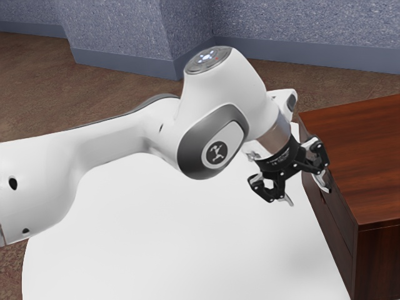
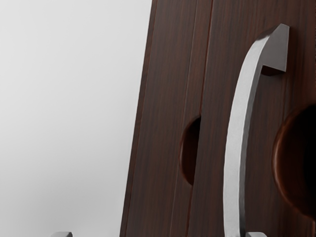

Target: Pull the drawer handle with one arm to open the drawer

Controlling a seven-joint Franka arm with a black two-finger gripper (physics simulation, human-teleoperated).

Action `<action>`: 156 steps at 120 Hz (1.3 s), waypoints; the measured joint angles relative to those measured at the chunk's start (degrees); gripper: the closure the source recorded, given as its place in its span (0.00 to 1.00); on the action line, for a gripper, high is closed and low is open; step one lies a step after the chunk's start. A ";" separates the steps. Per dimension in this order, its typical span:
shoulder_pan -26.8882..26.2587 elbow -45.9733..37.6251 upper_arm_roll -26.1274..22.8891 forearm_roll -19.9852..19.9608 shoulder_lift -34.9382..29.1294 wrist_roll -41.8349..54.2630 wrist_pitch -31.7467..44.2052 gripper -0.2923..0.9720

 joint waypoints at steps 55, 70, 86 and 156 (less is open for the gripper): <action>0.56 -0.03 -0.19 0.30 0.10 0.02 -0.05 0.50; 0.92 0.25 -0.33 0.77 0.44 -0.05 -0.12 0.50; 2.14 0.67 -0.19 0.53 1.20 0.10 -0.10 0.51; 3.21 -2.05 -0.09 0.30 -0.76 0.65 -0.02 0.53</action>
